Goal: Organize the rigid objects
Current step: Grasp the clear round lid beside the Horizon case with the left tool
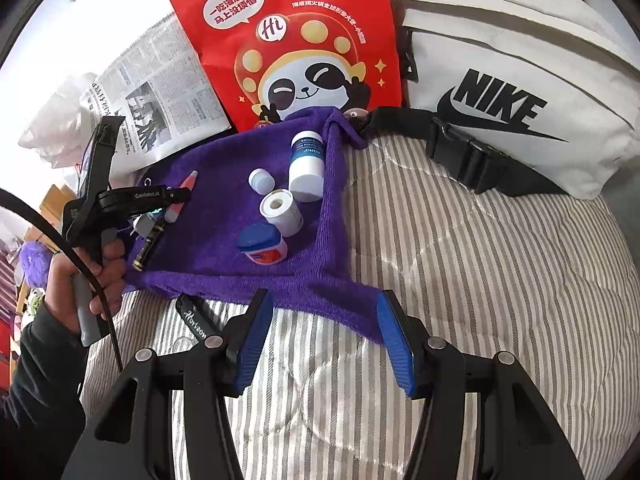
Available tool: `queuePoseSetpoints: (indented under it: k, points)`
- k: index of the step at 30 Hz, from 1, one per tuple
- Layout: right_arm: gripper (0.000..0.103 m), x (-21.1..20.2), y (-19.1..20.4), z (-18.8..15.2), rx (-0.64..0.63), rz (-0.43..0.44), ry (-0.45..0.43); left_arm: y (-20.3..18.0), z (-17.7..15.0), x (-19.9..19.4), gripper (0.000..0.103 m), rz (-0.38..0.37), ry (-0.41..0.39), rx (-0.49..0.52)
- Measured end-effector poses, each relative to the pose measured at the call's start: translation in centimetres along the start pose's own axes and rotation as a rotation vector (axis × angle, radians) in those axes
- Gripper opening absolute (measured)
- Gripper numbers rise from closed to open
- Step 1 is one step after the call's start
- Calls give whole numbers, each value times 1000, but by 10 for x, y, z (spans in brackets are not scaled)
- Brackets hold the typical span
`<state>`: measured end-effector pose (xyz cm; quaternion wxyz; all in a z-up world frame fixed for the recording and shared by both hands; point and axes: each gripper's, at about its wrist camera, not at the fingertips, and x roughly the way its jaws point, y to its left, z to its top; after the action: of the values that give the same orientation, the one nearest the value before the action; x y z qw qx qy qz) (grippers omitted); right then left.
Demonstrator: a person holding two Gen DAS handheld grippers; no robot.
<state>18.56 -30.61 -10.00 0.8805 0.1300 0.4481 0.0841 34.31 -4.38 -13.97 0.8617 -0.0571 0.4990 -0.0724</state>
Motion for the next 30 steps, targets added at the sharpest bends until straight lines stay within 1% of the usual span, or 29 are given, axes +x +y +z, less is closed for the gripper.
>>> queuePoseSetpoints:
  k: [3,5,7,9,13,15,17,19,22,23,24,26,28,30]
  points:
    - [54,-4,0,-5,3,1,4,2,0,-3,24,-11,17,-3]
    - [54,-7,0,-9,-3,-9,3,2,-2,-6,31,-19,28,-5]
    - [54,-12,2,-14,-16,-26,-2,-1,-5,-8,34,-17,46,-10]
    - [54,-16,4,-17,-27,-35,-8,-2,-10,-14,36,-21,57,-20]
    - [54,-21,5,-24,-34,-44,-8,-1,-21,-45,36,-25,31,-3]
    - [54,-26,5,-27,-30,-42,-13,-4,-32,-65,36,-35,6,15]
    - [54,-31,5,-31,-22,-35,-22,-7,-44,-83,40,-45,-19,41]
    - [54,-37,5,-36,-15,-24,-31,-13,-59,-99,44,-58,-48,81]
    - [54,-45,6,-42,-26,-23,-40,-24,-84,-120,45,-61,-88,157]
    - [54,-48,6,-43,-40,-23,-44,-24,-88,-124,46,-64,-93,170]
    - [54,-50,6,-43,-54,-20,-44,-28,-100,-127,46,-73,-100,191]
    - [54,-54,7,-41,-108,-27,-39,-32,-109,-124,46,-86,-94,208]
    - [54,-60,9,-41,-172,-87,-34,-41,-120,-110,46,-91,-62,217]
    - [54,-68,8,-43,-202,-117,-48,-48,-128,-106,46,-122,-43,220]
